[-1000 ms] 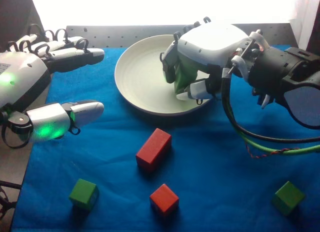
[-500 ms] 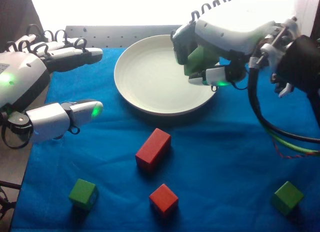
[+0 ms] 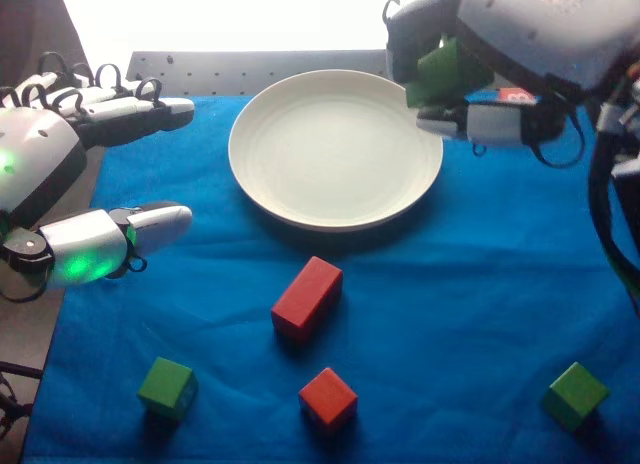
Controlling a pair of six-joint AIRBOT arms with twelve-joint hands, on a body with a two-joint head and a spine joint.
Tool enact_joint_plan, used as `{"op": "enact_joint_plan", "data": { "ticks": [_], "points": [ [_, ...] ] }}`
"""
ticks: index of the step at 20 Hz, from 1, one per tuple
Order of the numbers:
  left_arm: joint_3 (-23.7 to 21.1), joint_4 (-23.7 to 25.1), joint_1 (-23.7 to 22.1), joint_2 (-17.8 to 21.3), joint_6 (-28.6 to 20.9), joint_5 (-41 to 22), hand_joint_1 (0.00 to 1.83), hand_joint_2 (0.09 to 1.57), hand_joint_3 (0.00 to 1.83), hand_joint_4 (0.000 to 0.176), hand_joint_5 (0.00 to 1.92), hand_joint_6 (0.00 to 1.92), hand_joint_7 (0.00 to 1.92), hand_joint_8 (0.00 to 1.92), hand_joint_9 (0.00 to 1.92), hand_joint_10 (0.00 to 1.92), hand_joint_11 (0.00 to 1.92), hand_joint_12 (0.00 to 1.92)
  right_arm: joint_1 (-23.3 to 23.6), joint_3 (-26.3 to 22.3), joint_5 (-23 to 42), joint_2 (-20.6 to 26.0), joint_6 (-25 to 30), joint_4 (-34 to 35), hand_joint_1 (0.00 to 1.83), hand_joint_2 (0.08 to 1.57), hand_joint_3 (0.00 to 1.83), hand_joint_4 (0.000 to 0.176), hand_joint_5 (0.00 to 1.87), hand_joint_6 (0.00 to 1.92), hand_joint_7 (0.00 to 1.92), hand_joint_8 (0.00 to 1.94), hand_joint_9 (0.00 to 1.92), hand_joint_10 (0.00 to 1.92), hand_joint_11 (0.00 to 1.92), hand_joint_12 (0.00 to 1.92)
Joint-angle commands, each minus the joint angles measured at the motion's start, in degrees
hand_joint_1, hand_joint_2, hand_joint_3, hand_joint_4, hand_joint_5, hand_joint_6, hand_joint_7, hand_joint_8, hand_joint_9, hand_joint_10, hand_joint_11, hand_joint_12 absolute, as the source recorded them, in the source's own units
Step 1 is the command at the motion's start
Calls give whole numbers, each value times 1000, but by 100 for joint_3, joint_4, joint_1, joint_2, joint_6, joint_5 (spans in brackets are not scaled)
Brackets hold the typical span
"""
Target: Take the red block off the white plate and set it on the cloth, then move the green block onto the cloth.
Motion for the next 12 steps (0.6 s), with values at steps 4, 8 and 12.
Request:
{"op": "enact_joint_plan", "data": {
  "ticks": [4,8,12],
  "points": [
    [-11,78,4,53,5,-795,494,1120,0,140,462,2,297,2,276,5,0,667,-290,-410,-1285,356,12,-197,1295,1100,0,0,952,877,1088,1032,974,1358,800,1780],
    [-48,40,62,92,5,-884,516,1141,3,127,480,5,313,3,278,2,0,634,-799,-818,-1848,741,92,-197,1262,1142,1,0,894,903,994,1281,1006,1476,815,1808],
    [-71,11,100,111,5,-942,500,1140,0,133,476,2,311,1,273,2,0,619,-1172,-1025,-2202,912,333,-197,1269,1130,0,0,912,913,1022,1226,1061,1478,925,1795]
  ]
}}
